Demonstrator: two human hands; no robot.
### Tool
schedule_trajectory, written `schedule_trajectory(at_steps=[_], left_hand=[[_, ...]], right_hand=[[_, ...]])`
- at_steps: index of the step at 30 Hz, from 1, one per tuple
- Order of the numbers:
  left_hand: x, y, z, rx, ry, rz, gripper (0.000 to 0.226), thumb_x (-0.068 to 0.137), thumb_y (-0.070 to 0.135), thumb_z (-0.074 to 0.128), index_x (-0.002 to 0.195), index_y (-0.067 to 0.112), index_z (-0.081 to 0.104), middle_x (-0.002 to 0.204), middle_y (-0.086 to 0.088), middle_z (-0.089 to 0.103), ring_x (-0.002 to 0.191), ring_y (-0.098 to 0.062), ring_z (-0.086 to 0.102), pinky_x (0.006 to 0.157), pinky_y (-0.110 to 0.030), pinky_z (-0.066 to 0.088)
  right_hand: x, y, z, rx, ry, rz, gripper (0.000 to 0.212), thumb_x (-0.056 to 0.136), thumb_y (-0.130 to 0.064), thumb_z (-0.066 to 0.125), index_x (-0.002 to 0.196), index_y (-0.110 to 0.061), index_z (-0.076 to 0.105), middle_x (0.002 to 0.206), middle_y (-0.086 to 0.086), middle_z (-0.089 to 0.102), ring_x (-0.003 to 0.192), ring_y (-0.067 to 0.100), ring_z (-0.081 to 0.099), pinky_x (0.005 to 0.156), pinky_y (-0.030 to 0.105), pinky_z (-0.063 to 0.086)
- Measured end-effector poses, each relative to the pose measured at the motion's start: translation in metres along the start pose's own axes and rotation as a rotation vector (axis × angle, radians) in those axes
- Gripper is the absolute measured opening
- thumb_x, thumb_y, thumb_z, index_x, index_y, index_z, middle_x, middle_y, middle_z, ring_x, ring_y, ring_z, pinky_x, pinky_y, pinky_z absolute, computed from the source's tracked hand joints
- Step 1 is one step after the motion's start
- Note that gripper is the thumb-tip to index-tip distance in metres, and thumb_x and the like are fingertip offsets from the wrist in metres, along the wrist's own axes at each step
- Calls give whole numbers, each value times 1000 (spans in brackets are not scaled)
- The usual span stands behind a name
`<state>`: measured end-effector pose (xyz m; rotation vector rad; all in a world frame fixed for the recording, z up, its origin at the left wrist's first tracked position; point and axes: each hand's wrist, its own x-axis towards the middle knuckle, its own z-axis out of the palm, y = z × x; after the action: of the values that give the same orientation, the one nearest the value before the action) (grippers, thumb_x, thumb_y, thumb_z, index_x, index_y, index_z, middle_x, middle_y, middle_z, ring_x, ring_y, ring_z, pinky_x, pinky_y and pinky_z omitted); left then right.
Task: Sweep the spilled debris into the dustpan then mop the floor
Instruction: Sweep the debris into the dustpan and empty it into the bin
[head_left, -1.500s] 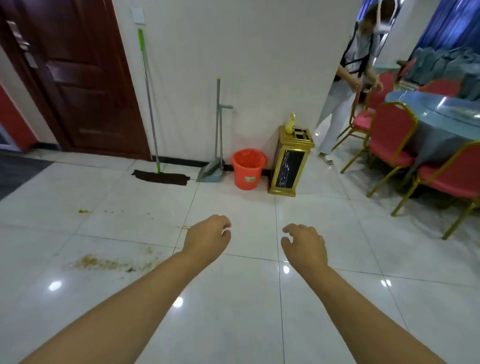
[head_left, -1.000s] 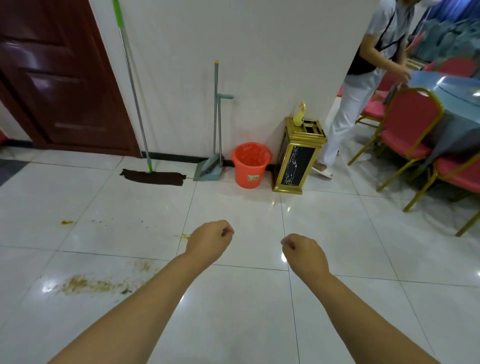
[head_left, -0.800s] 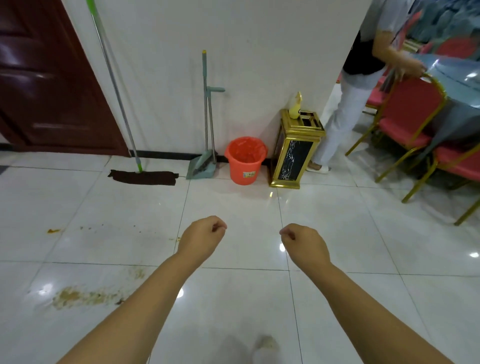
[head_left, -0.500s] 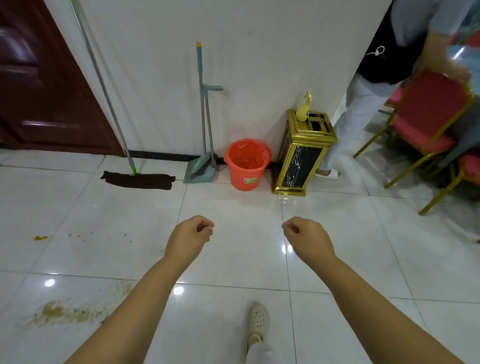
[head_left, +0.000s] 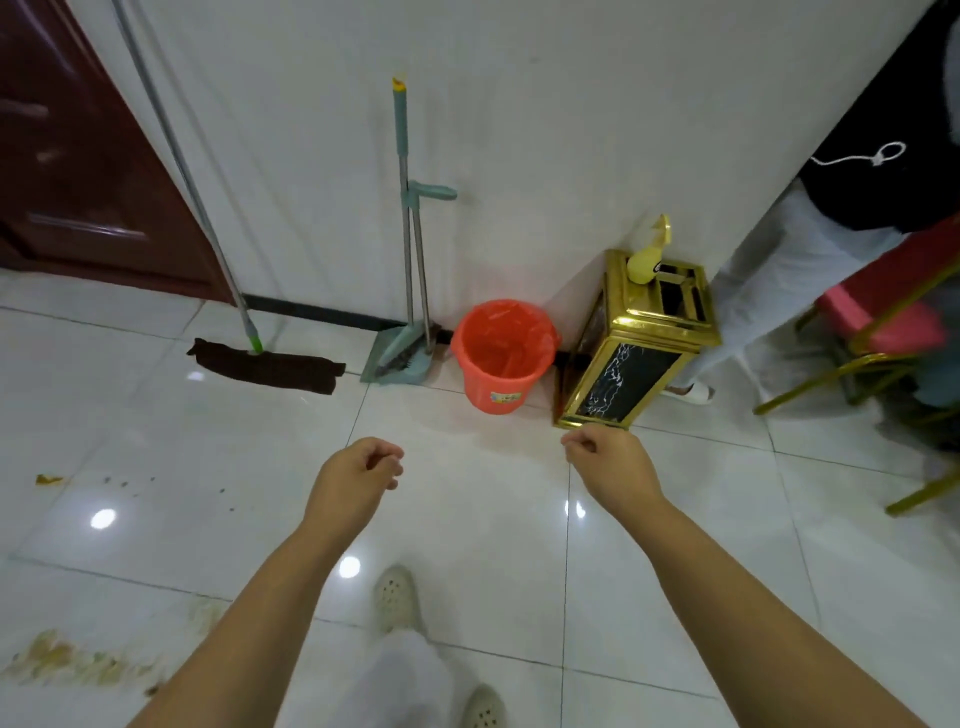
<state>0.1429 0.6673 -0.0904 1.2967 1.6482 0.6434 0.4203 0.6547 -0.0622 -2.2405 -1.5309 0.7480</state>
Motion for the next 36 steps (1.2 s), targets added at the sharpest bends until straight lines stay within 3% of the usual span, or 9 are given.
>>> schedule_trajectory(at_steps=[5, 11, 13, 17, 20, 22, 29, 32, 36], left_hand=[[93, 18, -17, -46, 4, -11, 16, 91, 12, 53, 91, 23, 64, 86, 4, 68, 75, -9, 66, 65, -21, 48], [225, 52, -61, -49, -8, 3, 16, 91, 14, 54, 88, 27, 63, 87, 3, 68, 76, -8, 65, 66, -22, 48], [265, 68, -77, -50, -3, 18, 18, 89, 14, 55, 85, 29, 63, 85, 4, 69, 75, -9, 66, 65, -22, 48], [334, 99, -93, -59, 20, 15, 17, 88, 13, 56, 83, 27, 65, 82, 1, 70, 77, -15, 65, 69, -29, 51], [377, 124, -89, -123, -7, -13, 16, 89, 11, 55, 83, 22, 65, 82, -3, 70, 74, -16, 66, 64, -24, 49], [404, 141, -82, -152, -19, -17, 17, 89, 10, 55, 81, 21, 66, 81, -4, 69, 72, -15, 64, 60, -20, 48], [499, 185, -44, -98, -2, -67, 21, 85, 14, 56, 74, 29, 65, 76, 8, 67, 76, -13, 64, 73, -28, 52], [544, 197, -23, -115, 28, -132, 17, 86, 12, 55, 81, 24, 67, 76, 7, 67, 72, -11, 63, 70, -24, 52], [596, 209, 11, -306, 104, -314, 17, 89, 5, 54, 98, 9, 68, 77, -2, 63, 63, -10, 56, 54, -14, 48]], right_hand=[[86, -42, 17, 47, -34, 9, 17, 88, -22, 56, 95, -22, 71, 83, -9, 67, 81, 14, 62, 76, 34, 54], [196, -110, 29, 51, -62, 29, 13, 89, -24, 55, 86, -27, 67, 74, -12, 62, 77, 14, 61, 68, 31, 51], [233, -134, 29, 82, -76, 12, 16, 90, -24, 55, 94, -25, 70, 81, -12, 65, 76, 7, 61, 69, 26, 51], [298, -176, 26, 133, -87, -25, 17, 90, -22, 55, 95, -26, 70, 75, -18, 63, 67, 1, 60, 51, 9, 45], [343, -197, 24, 157, -93, -33, 18, 88, -20, 56, 97, -24, 70, 79, -14, 64, 80, 13, 66, 72, 27, 55], [378, -209, 23, 176, -104, -43, 18, 85, -17, 56, 96, -21, 71, 82, -6, 68, 84, 19, 67, 81, 32, 54], [523, -250, 19, 190, -199, -156, 20, 82, -12, 56, 90, -21, 72, 83, -1, 66, 86, 24, 67, 81, 32, 53], [583, -264, 21, 156, -275, -218, 18, 82, -11, 56, 84, -23, 69, 83, 4, 69, 84, 28, 67, 79, 34, 55], [649, -277, 19, 109, -380, -280, 19, 85, -15, 54, 90, -22, 71, 90, 1, 70, 87, 22, 66, 83, 35, 54]])
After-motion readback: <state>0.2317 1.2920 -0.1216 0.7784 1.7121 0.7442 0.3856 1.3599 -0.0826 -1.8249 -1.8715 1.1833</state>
